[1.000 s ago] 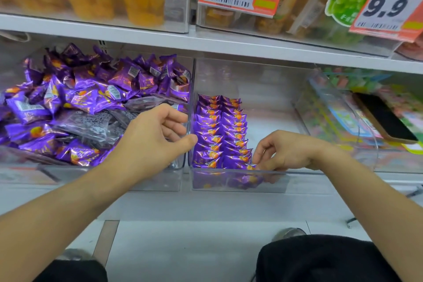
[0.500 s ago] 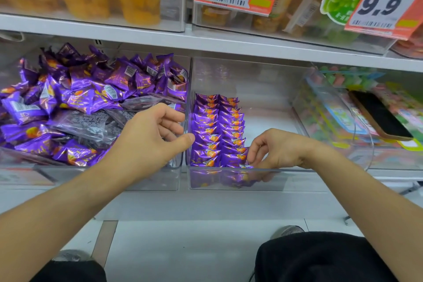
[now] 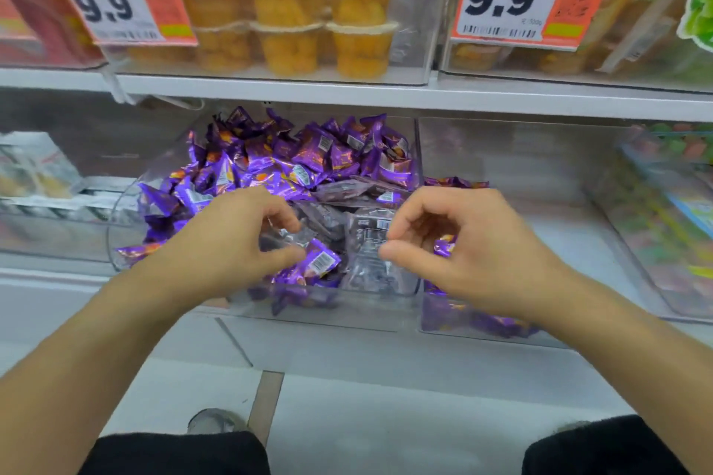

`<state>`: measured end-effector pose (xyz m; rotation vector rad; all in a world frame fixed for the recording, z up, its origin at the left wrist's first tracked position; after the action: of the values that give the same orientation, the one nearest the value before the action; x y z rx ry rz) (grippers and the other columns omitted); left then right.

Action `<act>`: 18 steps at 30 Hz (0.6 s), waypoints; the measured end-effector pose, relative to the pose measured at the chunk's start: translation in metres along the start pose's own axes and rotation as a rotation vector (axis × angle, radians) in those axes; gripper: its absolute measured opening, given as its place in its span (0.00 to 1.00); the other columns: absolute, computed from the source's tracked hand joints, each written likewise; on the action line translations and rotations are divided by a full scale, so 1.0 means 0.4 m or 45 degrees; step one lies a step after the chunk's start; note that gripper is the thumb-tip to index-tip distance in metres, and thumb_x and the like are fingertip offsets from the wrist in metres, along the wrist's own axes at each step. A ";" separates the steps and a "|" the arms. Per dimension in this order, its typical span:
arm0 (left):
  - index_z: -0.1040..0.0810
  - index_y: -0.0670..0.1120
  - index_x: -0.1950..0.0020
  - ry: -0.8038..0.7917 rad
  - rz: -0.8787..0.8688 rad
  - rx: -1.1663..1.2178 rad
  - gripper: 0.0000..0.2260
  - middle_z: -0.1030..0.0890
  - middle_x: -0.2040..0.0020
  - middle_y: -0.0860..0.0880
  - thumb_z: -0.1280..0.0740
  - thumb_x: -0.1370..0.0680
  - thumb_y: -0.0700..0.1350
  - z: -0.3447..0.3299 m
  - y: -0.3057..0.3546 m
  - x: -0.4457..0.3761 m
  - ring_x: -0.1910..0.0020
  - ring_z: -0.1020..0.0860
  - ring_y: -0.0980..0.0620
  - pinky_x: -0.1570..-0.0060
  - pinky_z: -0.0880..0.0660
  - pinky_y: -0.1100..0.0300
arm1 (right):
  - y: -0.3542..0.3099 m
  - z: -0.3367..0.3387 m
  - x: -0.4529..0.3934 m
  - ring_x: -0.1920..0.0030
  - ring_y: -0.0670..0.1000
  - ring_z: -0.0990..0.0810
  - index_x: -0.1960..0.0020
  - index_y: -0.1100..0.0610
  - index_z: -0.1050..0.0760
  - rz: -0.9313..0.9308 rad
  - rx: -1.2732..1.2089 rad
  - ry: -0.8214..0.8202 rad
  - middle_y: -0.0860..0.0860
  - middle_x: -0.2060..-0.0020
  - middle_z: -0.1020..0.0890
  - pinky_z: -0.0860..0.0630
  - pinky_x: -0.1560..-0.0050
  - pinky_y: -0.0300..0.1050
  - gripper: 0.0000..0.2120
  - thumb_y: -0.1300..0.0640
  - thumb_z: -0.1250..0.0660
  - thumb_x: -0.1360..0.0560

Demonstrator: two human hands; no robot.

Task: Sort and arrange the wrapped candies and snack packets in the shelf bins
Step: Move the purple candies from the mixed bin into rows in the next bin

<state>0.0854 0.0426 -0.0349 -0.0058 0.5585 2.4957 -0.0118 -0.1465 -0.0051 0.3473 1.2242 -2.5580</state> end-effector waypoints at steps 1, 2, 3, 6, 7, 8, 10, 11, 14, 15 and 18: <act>0.17 0.53 0.50 -0.074 -0.015 -0.067 0.12 0.20 0.54 0.57 0.22 0.31 0.53 -0.007 -0.020 0.005 0.57 0.24 0.61 0.58 0.32 0.75 | -0.019 -0.044 -0.022 0.64 0.47 0.20 0.56 0.53 0.19 0.069 0.091 -0.082 0.47 0.64 0.17 0.23 0.61 0.37 0.04 0.58 0.24 0.27; 0.17 0.51 0.48 -0.147 -0.035 -0.103 0.13 0.21 0.55 0.58 0.23 0.30 0.54 -0.016 -0.034 0.009 0.58 0.26 0.62 0.58 0.32 0.76 | -0.030 -0.082 -0.046 0.62 0.46 0.20 0.54 0.53 0.19 0.123 0.201 -0.164 0.45 0.63 0.17 0.24 0.59 0.35 0.04 0.57 0.24 0.27; 0.16 0.51 0.45 -0.199 -0.055 -0.107 0.15 0.22 0.55 0.59 0.24 0.29 0.54 -0.022 -0.039 0.013 0.58 0.26 0.63 0.58 0.33 0.76 | -0.031 -0.116 -0.072 0.61 0.44 0.21 0.52 0.52 0.19 0.155 0.325 -0.248 0.44 0.61 0.18 0.25 0.57 0.34 0.06 0.55 0.25 0.27; 0.18 0.51 0.39 -0.253 -0.079 -0.126 0.17 0.18 0.49 0.54 0.25 0.26 0.51 -0.035 -0.044 0.010 0.55 0.26 0.59 0.59 0.35 0.76 | 0.005 -0.179 -0.140 0.58 0.42 0.23 0.46 0.52 0.19 0.098 0.637 -0.428 0.44 0.55 0.17 0.26 0.52 0.36 0.12 0.50 0.25 0.28; 0.19 0.51 0.38 -0.262 -0.081 -0.164 0.17 0.17 0.46 0.53 0.26 0.26 0.50 -0.040 -0.046 0.006 0.52 0.24 0.56 0.59 0.34 0.74 | 0.018 -0.191 -0.158 0.59 0.42 0.22 0.46 0.52 0.18 0.069 0.656 -0.452 0.44 0.55 0.17 0.26 0.52 0.36 0.13 0.50 0.24 0.29; 0.19 0.51 0.37 -0.268 -0.077 -0.212 0.18 0.17 0.45 0.51 0.25 0.27 0.49 -0.044 -0.050 0.000 0.49 0.23 0.54 0.54 0.32 0.69 | 0.029 -0.205 -0.172 0.61 0.41 0.23 0.46 0.52 0.18 0.045 0.638 -0.473 0.44 0.56 0.17 0.26 0.54 0.34 0.15 0.51 0.23 0.31; 0.19 0.50 0.39 -0.293 -0.048 -0.283 0.18 0.18 0.44 0.50 0.24 0.28 0.47 -0.052 -0.065 -0.009 0.46 0.22 0.50 0.47 0.27 0.61 | 0.047 -0.240 -0.189 0.61 0.42 0.22 0.44 0.50 0.18 0.008 0.597 -0.561 0.44 0.57 0.18 0.27 0.59 0.33 0.19 0.53 0.20 0.34; 0.19 0.50 0.40 -0.308 -0.032 -0.293 0.17 0.19 0.45 0.49 0.24 0.29 0.46 -0.056 -0.071 -0.014 0.46 0.22 0.48 0.46 0.25 0.57 | 0.056 -0.258 -0.194 0.60 0.43 0.23 0.44 0.50 0.19 0.006 0.607 -0.611 0.44 0.56 0.18 0.28 0.59 0.34 0.21 0.53 0.19 0.35; 0.18 0.49 0.45 -0.302 -0.010 -0.266 0.15 0.19 0.49 0.49 0.22 0.30 0.43 -0.061 -0.082 -0.027 0.49 0.21 0.48 0.48 0.23 0.54 | 0.067 -0.295 -0.202 0.58 0.45 0.27 0.42 0.49 0.18 0.078 0.688 -0.669 0.43 0.55 0.22 0.31 0.56 0.40 0.22 0.52 0.20 0.35; 0.17 0.49 0.46 -0.289 -0.008 -0.234 0.15 0.18 0.50 0.50 0.22 0.31 0.44 -0.060 -0.083 -0.030 0.50 0.20 0.50 0.50 0.23 0.57 | 0.071 -0.299 -0.204 0.57 0.45 0.28 0.43 0.48 0.17 0.092 0.700 -0.671 0.42 0.55 0.23 0.31 0.55 0.41 0.21 0.50 0.20 0.35; 0.16 0.51 0.45 -0.211 -0.019 -0.071 0.15 0.19 0.54 0.53 0.21 0.31 0.45 -0.038 -0.083 -0.028 0.59 0.24 0.61 0.62 0.32 0.73 | 0.080 -0.288 -0.197 0.56 0.44 0.29 0.42 0.48 0.17 0.090 0.685 -0.670 0.43 0.54 0.23 0.31 0.52 0.42 0.17 0.49 0.23 0.30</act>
<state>0.1110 0.0553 -0.0605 0.1732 0.4181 2.4677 0.0835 -0.0634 -0.0724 -0.1754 0.3307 -2.6306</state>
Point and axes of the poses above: each hand's wrist, its own x-axis away from the middle knuckle, its own z-axis out of the back of the hand, y = z × x, the point moved 8 cm from there along -x, towards the middle knuckle
